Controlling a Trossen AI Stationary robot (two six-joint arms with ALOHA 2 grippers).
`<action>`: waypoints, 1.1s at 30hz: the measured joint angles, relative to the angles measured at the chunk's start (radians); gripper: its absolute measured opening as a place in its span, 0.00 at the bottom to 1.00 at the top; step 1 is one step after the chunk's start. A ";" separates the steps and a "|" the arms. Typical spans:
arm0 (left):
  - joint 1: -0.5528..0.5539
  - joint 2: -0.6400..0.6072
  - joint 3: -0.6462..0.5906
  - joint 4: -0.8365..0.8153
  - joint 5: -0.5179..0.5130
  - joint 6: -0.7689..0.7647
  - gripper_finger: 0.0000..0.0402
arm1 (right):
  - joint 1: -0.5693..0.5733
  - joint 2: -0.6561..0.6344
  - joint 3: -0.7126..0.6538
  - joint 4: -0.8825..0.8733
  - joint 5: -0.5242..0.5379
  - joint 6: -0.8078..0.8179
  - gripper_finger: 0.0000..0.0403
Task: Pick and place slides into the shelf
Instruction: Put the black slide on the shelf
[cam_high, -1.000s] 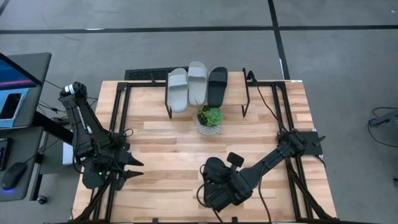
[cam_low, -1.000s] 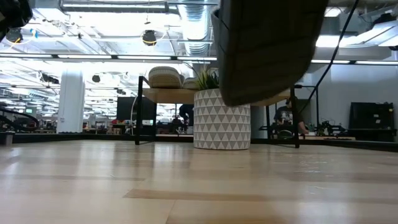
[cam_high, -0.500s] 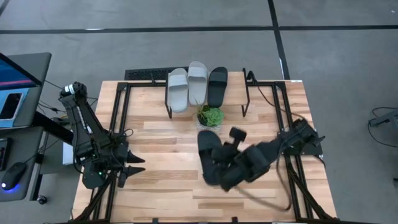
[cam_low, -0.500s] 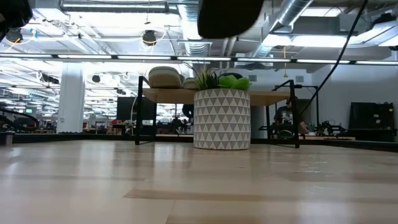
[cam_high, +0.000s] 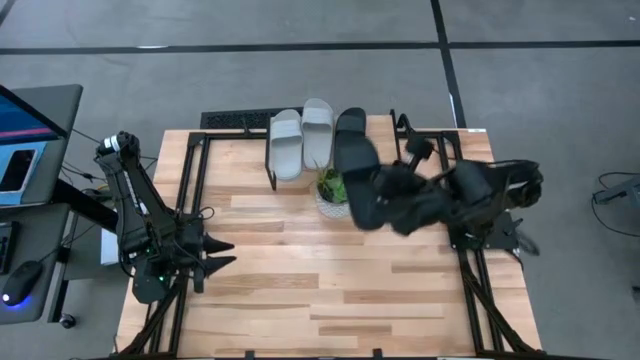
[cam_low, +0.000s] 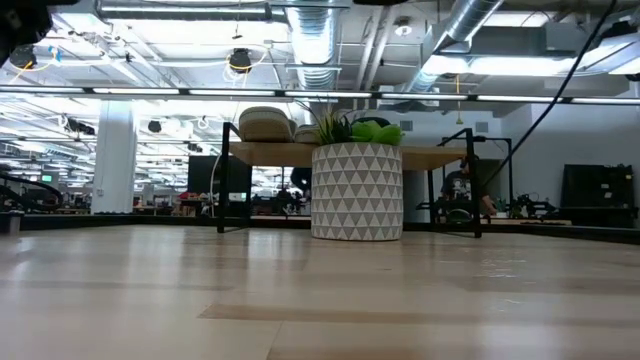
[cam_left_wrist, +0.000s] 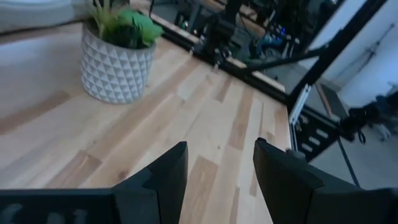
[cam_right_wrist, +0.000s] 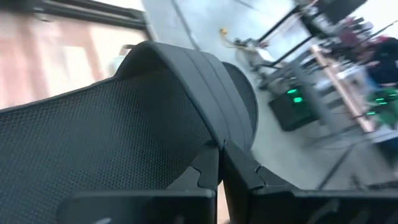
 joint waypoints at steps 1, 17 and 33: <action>0.000 0.000 0.000 0.000 -0.013 0.000 0.43 | -0.014 -0.014 0.000 0.000 0.012 -0.027 0.00; 0.104 0.000 0.000 -0.017 -0.106 0.082 0.43 | -0.303 -0.195 0.000 0.000 0.085 -0.390 0.00; 0.243 0.000 0.000 -0.017 -0.106 0.145 0.43 | -0.640 -0.337 -0.226 0.348 -0.162 -0.760 0.00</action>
